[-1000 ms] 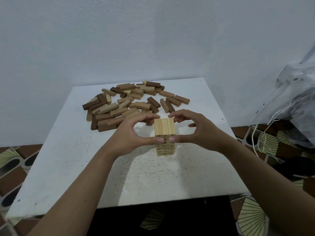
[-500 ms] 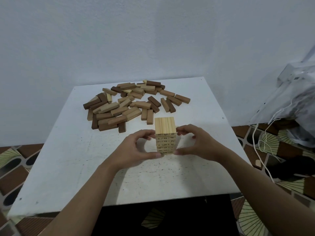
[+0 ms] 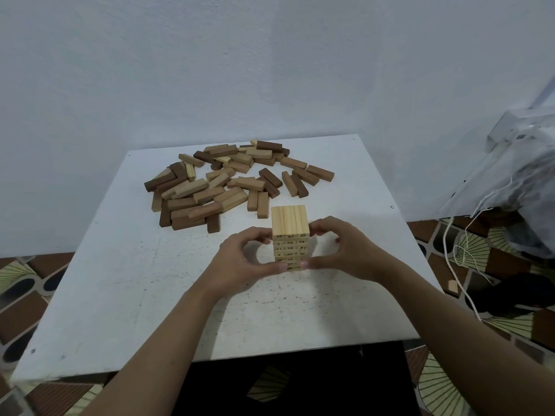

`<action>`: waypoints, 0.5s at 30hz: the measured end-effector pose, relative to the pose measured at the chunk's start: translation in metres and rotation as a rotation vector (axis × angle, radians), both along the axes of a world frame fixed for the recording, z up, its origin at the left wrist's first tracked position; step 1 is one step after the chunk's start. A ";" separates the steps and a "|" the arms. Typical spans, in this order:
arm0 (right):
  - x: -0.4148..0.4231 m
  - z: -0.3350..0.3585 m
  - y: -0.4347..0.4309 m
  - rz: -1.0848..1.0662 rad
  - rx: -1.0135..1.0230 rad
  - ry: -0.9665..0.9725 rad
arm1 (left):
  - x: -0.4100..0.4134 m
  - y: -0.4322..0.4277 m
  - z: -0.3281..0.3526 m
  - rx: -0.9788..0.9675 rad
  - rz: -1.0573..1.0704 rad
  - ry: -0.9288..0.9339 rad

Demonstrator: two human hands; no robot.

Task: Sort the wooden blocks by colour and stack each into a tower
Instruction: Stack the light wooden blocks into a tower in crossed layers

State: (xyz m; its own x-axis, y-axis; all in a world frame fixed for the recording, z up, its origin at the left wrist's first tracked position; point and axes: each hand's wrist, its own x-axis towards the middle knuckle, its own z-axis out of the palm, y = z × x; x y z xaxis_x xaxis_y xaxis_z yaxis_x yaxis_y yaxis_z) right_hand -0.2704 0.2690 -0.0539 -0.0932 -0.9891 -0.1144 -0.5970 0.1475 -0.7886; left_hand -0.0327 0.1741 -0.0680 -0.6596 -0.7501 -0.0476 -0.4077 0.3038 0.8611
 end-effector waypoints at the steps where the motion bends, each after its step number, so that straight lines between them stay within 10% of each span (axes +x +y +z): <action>1: 0.000 0.000 0.000 0.000 -0.002 -0.002 | 0.000 0.000 0.000 0.004 0.002 0.002; 15: -0.003 0.004 0.002 0.000 -0.018 -0.057 | 0.002 -0.002 0.009 0.021 -0.012 0.087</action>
State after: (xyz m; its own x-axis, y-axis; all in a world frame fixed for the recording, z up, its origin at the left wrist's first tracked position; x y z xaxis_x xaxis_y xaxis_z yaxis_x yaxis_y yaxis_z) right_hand -0.2732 0.2712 -0.0503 -0.0870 -0.9910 -0.1015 -0.5507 0.1327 -0.8241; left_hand -0.0307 0.1720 -0.0592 -0.6709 -0.7415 -0.0055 -0.3271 0.2893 0.8996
